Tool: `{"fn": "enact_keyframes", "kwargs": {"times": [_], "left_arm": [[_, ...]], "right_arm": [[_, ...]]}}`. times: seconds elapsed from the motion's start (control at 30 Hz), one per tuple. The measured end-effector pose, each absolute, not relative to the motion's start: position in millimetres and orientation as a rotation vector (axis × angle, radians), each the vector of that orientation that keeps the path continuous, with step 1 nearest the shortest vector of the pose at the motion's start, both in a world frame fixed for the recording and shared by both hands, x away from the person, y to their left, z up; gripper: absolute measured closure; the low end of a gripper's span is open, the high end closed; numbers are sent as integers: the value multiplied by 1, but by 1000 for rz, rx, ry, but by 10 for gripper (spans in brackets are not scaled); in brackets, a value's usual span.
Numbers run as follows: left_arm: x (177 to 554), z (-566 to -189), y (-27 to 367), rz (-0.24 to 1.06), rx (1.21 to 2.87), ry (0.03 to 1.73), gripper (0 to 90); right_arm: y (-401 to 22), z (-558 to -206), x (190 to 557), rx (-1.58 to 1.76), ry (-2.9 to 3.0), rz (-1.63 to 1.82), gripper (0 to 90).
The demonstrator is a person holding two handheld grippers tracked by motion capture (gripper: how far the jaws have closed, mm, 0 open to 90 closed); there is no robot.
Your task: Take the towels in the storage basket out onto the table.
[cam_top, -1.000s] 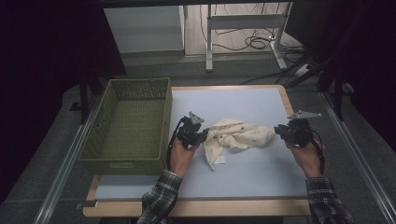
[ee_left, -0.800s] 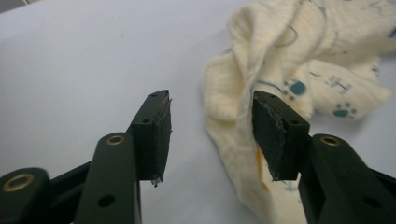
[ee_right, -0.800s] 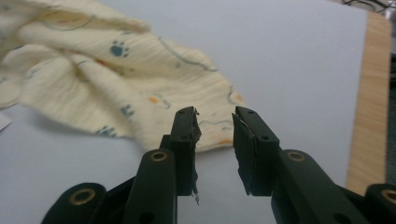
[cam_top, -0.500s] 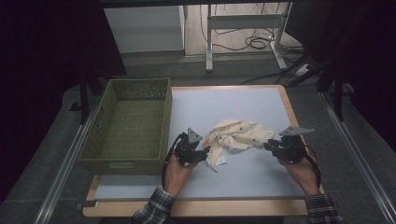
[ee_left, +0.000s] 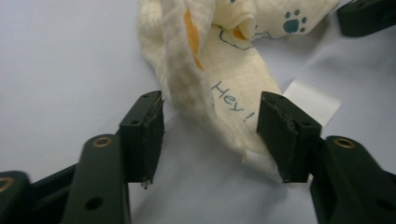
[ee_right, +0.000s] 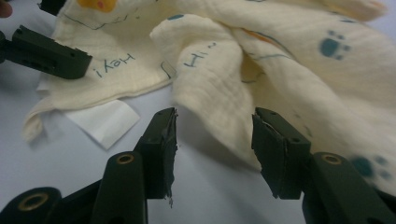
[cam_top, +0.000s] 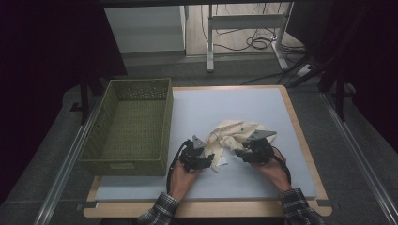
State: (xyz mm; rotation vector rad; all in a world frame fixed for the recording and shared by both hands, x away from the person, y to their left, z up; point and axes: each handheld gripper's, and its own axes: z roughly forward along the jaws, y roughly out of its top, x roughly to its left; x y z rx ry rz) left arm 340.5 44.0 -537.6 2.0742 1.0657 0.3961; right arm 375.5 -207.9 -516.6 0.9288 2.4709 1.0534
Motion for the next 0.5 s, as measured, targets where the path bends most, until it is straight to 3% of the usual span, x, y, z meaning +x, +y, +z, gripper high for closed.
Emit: {"fn": "enact_keyframes", "kwargs": {"times": [0.03, 0.07, 0.1, 0.13, 0.27, 0.5], "left_arm": [[341, -538, 44, 396, 2074, 1066, 518], [341, -539, 44, 398, 2084, 1064, 518], [342, -540, 44, 393, 2069, 1062, 610], [342, -540, 46, 372, 2061, 1064, 804], [340, -531, 56, 359, 2011, 1056, 872], [340, -514, 65, 376, 1961, 1073, 861]], "right_arm": [[-208, -517, 376, 929, 2471, 1053, 512], [-204, -518, 378, 925, 2471, 1036, 581], [-202, -519, 379, 929, 2467, 1022, 686], [-200, -519, 380, 943, 2457, 1018, 834], [-210, -507, 376, 935, 2434, 1013, 873], [-261, -469, 362, 969, 2373, 979, 873]]}}
